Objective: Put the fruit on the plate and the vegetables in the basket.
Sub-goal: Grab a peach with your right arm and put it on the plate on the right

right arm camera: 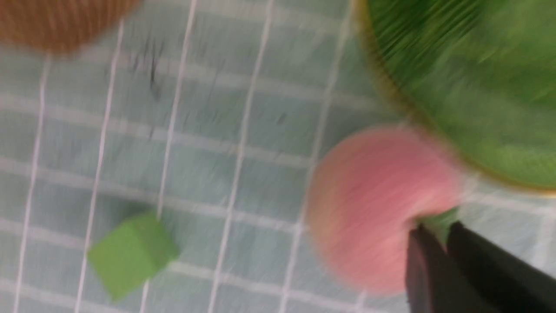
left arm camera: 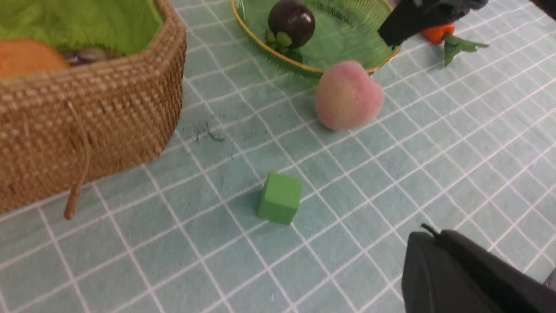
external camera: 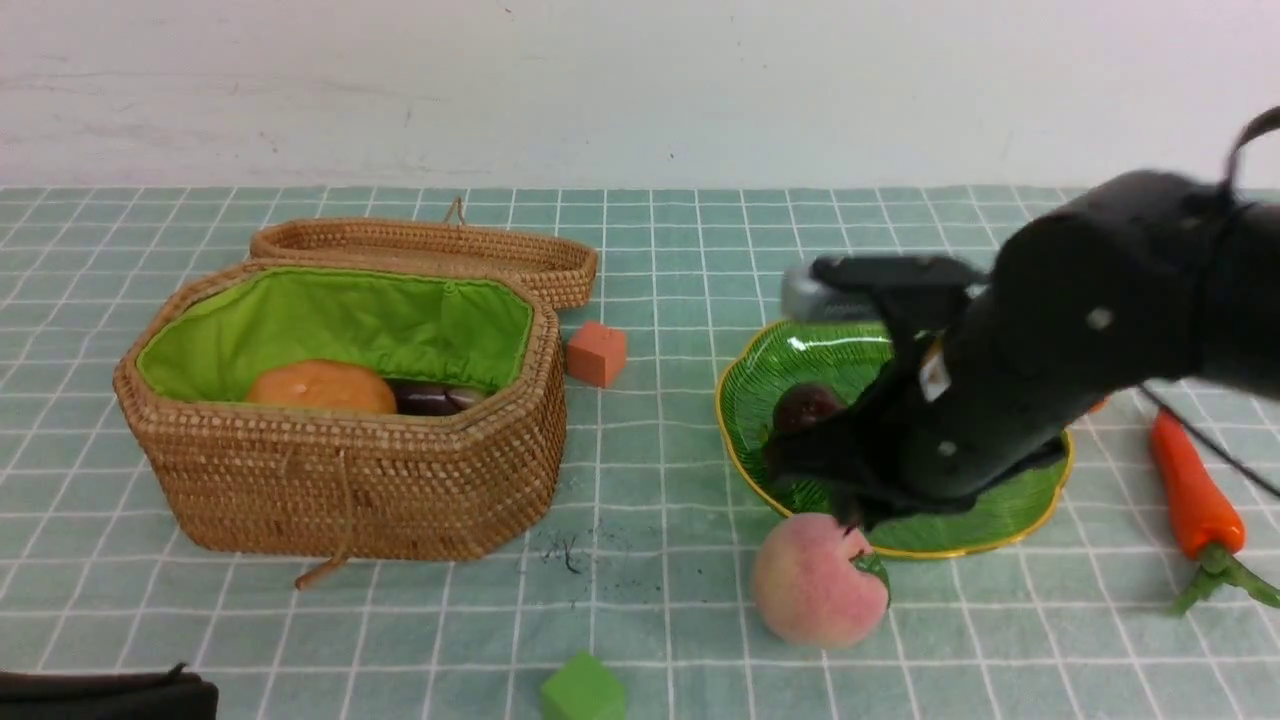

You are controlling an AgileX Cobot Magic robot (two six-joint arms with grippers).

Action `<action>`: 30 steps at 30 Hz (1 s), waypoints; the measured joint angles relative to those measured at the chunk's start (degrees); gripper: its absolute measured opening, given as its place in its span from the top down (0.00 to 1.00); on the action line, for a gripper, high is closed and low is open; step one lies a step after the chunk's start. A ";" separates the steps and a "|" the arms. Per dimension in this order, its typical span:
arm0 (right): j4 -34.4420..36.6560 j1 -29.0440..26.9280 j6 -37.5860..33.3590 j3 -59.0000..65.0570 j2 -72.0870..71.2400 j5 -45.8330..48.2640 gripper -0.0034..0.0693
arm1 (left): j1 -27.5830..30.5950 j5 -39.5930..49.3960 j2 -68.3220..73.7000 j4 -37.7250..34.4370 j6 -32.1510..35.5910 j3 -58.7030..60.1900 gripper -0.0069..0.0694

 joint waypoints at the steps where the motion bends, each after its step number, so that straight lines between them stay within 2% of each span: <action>1: -0.31 -1.99 -0.16 -0.21 -0.67 -0.48 0.94 | 0.00 -1.25 0.00 0.00 0.52 0.00 0.93; 4: -0.60 -10.82 -1.62 -0.39 0.64 -3.90 0.96 | 0.00 -5.27 0.00 -0.37 1.90 0.00 0.93; 6: -0.16 -12.88 -2.86 -0.39 1.74 -4.53 0.96 | 0.00 -6.15 0.00 -0.43 2.07 0.00 0.93; 7: 1.89 -14.98 -5.64 -0.39 3.51 -3.95 0.95 | 0.00 -7.23 0.00 -0.43 2.20 0.00 0.93; 12: 7.52 -15.72 -12.12 -0.27 2.00 1.48 0.88 | 0.00 -8.28 0.00 -0.37 2.20 0.00 0.93; 17: 9.41 -14.90 -12.25 0.78 -4.42 11.03 0.76 | 0.00 -8.49 0.00 -0.37 2.20 0.00 0.93; 19: 9.58 -14.10 -12.07 1.98 -5.94 12.04 0.73 | 0.00 -8.49 0.00 -0.37 2.20 0.00 0.93; 23: 11.41 -9.12 -9.61 9.69 -10.49 11.49 0.60 | 0.00 -8.50 0.00 -0.37 2.20 0.00 0.93; 24: 12.08 -6.52 -8.18 13.25 -11.02 9.12 0.49 | 0.00 -8.56 0.00 -0.37 2.20 0.00 0.93; 25: 12.16 -6.25 -8.18 13.59 -11.01 8.80 0.49 | 0.00 -8.56 0.00 -0.37 2.20 0.00 0.93; 26: 13.28 -3.74 -7.36 15.96 -10.84 5.77 0.34 | 0.00 -8.56 0.00 0.00 2.37 0.00 0.93; 28: 13.96 -2.20 -7.28 16.82 -10.44 4.27 0.27 | 0.00 -8.56 0.00 0.00 2.65 0.00 0.93; 29: 14.89 0.15 -7.16 17.63 -9.77 2.37 0.16 | 0.00 -8.62 0.00 0.00 3.34 0.00 0.93; 30: 15.39 1.95 -6.93 17.92 -9.08 1.42 0.10 | 0.00 -8.62 0.00 0.00 3.95 0.00 0.93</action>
